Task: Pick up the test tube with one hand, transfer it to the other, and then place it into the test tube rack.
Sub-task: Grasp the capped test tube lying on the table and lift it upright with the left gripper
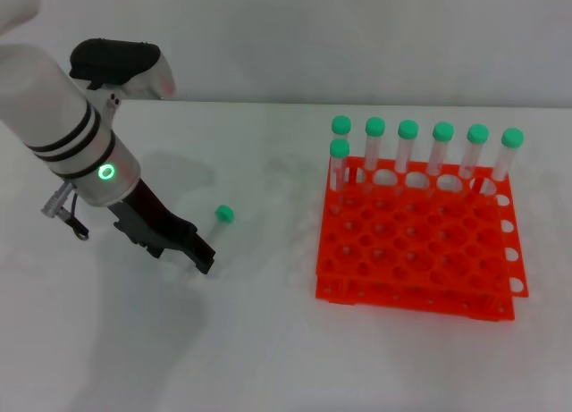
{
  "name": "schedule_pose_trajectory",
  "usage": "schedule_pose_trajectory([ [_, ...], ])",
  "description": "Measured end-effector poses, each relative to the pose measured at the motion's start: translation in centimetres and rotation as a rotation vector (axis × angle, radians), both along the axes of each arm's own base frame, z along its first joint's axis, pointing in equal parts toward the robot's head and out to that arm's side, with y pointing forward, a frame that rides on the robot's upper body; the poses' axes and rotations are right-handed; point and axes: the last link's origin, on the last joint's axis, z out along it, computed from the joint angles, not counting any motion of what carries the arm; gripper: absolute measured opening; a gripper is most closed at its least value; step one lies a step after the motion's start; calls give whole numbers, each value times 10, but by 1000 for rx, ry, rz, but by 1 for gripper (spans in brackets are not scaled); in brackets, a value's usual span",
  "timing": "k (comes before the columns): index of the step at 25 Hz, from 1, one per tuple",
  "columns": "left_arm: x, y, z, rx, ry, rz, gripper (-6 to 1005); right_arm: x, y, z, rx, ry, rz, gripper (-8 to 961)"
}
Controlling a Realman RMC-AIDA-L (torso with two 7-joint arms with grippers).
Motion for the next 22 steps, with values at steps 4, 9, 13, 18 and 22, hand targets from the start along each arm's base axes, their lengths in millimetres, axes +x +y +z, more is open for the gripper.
schedule_pose_trajectory([
  [4, 2, -1, -4, -17, 11, -10, 791, 0, 1, 0, 0, 1, 1, 846],
  [9, 0, 0, -8, -16, 37, -15, 724, 0, 2, 0, -1, 2, 1, 845],
  [13, -1, 1, -9, -9, 50, -16, 609, -1, 2, 0, -1, 1, 2, 844],
  [18, -3, 1, -9, -3, 53, -16, 496, -1, 3, 1, 0, -3, 3, 843],
  [22, -3, 1, -11, -3, 55, -18, 407, -1, 3, 1, 0, -4, 4, 842],
])
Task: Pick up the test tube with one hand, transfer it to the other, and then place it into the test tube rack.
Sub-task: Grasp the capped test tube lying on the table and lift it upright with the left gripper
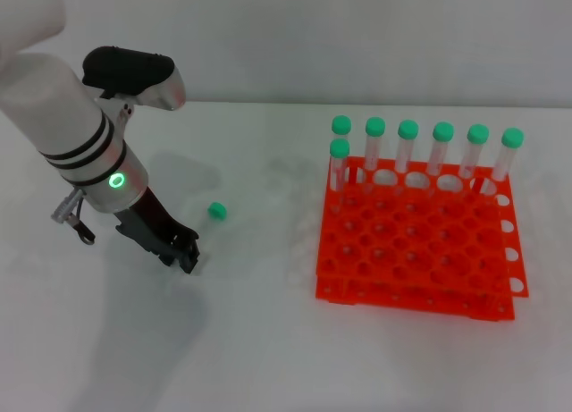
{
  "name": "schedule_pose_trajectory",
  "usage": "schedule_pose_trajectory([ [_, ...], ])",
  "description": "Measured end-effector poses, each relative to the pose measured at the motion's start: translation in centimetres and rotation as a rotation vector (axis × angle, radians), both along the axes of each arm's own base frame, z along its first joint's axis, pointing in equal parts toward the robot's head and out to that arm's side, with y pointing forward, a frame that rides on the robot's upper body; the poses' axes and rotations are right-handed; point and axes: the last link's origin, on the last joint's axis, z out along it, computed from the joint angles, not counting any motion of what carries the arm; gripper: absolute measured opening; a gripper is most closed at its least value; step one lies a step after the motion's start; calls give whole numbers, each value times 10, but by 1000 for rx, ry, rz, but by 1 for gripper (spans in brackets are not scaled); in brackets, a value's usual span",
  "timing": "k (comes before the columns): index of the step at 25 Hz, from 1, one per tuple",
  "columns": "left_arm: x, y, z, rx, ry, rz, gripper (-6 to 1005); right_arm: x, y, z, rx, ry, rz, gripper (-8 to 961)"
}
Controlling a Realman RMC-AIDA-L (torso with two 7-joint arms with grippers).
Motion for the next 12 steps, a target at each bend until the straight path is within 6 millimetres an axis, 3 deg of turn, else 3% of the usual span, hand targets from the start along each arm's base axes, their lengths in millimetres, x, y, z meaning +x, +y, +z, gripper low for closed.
schedule_pose_trajectory([
  [4, -2, -1, -3, -3, 19, 3, 303, 0, 1, 0, 0, -1, -1, 841],
  [12, -3, -1, -4, -3, 43, 6, 223, 0, 1, 0, -1, -2, -1, 840],
])
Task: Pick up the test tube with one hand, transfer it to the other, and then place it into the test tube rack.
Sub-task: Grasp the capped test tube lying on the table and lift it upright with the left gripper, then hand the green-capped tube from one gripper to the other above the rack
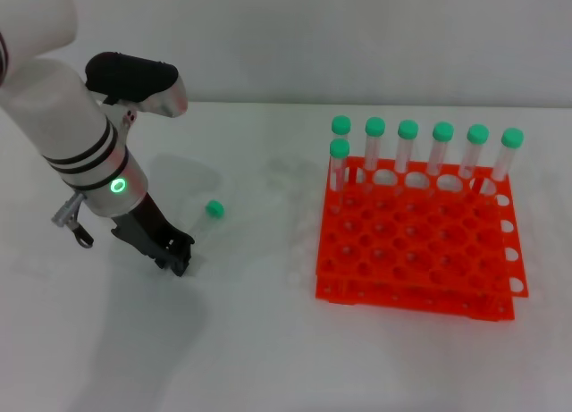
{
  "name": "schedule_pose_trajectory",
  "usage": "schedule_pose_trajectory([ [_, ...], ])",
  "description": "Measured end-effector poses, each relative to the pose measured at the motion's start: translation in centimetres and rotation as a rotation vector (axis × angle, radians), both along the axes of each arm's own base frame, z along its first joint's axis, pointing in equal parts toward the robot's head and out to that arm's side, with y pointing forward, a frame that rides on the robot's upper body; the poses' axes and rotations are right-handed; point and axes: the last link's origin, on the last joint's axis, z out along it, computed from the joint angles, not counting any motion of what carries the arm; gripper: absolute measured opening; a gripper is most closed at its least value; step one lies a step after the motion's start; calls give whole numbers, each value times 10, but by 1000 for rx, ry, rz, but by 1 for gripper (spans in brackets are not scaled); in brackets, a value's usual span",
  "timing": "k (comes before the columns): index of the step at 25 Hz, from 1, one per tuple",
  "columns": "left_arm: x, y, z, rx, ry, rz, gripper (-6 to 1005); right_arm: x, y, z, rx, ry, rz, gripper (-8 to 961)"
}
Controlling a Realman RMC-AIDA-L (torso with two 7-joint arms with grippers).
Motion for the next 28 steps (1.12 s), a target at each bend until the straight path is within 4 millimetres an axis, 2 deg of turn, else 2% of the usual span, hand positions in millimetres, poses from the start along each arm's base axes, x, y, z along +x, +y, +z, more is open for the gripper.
schedule_pose_trajectory([
  [3, 0, 2, 2, 13, 5, -5, 193, 0, 0, 0, 0, 1, 0, 839],
  [10, 4, 13, 11, 70, -11, -46, 194, -2, 0, -2, -11, 3, 16, 838],
  [18, 26, 23, 18, 99, -278, -297, 194, -12, 1, -12, -108, 18, 92, 836],
  [22, 29, 18, 26, 105, -411, -421, 194, -21, 3, -15, -226, 57, 185, 835],
  [23, 26, 11, 34, 110, -481, -500, 195, -22, 4, -16, -252, 66, 202, 835],
  [28, 19, -18, 47, 75, -640, -698, 195, -36, 11, -19, -452, 142, 318, 834],
])
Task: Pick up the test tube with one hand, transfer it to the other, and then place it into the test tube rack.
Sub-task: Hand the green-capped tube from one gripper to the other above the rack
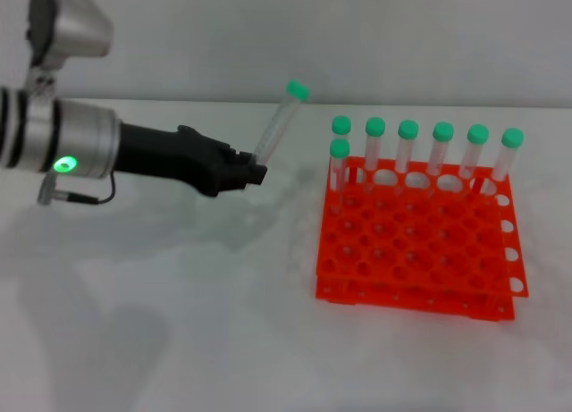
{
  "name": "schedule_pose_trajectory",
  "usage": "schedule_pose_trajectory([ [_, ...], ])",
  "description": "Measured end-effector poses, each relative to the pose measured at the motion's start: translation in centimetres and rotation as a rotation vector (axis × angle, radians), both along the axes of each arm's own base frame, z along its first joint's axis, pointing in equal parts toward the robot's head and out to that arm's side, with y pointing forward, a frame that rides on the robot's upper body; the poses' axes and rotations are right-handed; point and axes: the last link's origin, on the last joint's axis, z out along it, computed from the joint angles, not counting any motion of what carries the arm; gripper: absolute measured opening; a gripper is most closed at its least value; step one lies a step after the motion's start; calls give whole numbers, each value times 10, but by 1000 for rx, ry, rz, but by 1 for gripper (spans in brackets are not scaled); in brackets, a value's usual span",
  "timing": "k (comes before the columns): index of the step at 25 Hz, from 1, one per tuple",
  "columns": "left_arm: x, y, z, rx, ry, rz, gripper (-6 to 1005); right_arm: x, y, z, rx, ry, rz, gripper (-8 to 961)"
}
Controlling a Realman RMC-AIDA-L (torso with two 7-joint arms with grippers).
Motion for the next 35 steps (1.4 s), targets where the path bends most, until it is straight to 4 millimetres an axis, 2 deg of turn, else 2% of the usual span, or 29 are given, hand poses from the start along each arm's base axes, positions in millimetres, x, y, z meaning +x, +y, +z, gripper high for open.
schedule_pose_trajectory([
  [6, 3, -28, -2, -94, -51, -216, 195, -25, 18, -11, -240, 87, 121, 835],
  [11, 19, -32, -22, -232, -17, -271, 196, -50, 36, -34, -440, 99, 197, 836],
  [14, 31, -31, -33, -300, 8, -308, 196, -61, 40, -48, -504, 102, 217, 836],
  [18, 51, -26, -50, -345, 24, -337, 196, -69, 42, -58, -557, 101, 236, 834],
  [24, 67, -20, -74, -376, 76, -360, 197, -78, 43, -67, -585, 116, 259, 832],
  [30, 77, -22, -88, -398, 76, -380, 197, -86, 45, -75, -597, 110, 279, 830],
  [35, 79, -23, -90, -410, 73, -377, 198, -88, 46, -78, -604, 99, 280, 828],
])
